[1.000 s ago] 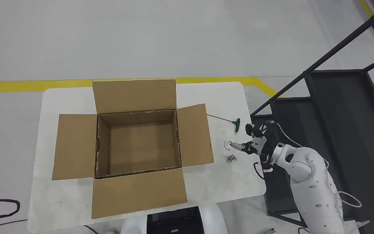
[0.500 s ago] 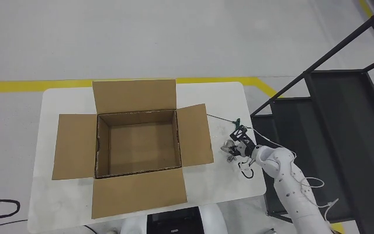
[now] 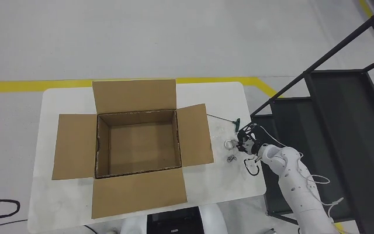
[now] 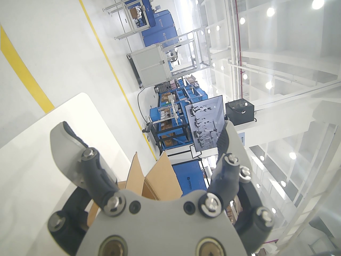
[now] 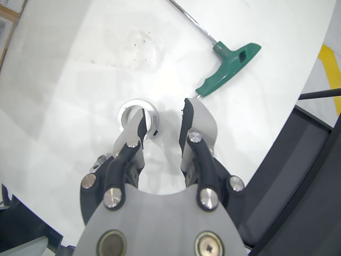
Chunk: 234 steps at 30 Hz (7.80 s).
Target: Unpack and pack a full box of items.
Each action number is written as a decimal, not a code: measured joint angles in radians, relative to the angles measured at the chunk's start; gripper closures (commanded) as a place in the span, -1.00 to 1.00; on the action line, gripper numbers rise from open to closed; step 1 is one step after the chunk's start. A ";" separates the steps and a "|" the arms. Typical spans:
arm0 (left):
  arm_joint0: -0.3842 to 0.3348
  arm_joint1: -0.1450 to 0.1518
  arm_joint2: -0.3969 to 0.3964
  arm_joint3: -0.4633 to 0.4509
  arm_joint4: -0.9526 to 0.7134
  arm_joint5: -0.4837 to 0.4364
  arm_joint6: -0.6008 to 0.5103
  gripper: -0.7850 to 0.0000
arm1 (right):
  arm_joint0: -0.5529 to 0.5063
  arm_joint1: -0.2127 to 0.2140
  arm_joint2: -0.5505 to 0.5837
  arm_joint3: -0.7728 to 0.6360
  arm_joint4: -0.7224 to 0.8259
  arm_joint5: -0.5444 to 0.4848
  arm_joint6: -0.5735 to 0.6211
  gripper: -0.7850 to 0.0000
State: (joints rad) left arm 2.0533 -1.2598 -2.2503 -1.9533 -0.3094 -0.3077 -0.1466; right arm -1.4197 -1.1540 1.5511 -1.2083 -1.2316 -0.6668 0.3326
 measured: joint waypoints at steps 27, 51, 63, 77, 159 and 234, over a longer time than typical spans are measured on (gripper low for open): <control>0.000 0.000 0.000 0.000 0.000 0.000 0.000 -1.00 | 0.036 0.014 -0.062 0.039 -0.007 0.013 0.012 1.00; 0.000 0.000 0.000 0.000 0.000 0.000 0.000 -1.00 | -0.173 0.133 0.170 -0.380 0.837 -0.345 0.232 1.00; 0.000 0.000 0.000 0.000 0.000 0.000 0.000 -1.00 | -0.034 0.133 -0.047 -0.708 0.711 -0.166 0.340 1.00; 0.000 0.000 0.000 0.000 0.000 0.000 0.000 -1.00 | 0.123 0.072 -0.512 -0.754 0.002 0.226 0.262 1.00; 0.000 0.000 0.000 0.000 0.000 0.000 0.000 -1.00 | -0.144 0.117 -0.206 -0.121 -0.026 0.135 -0.112 0.11; -0.092 -0.002 0.095 -0.068 0.074 0.090 0.026 -1.00 | -0.333 0.183 -0.041 -0.387 -0.257 -0.148 -0.337 -1.00</control>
State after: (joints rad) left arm 1.9610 -1.2623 -2.1553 -2.0216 -0.2350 -0.2177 -0.1202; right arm -1.7524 -0.9711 1.5100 -1.5957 -1.4889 -0.8145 -0.0046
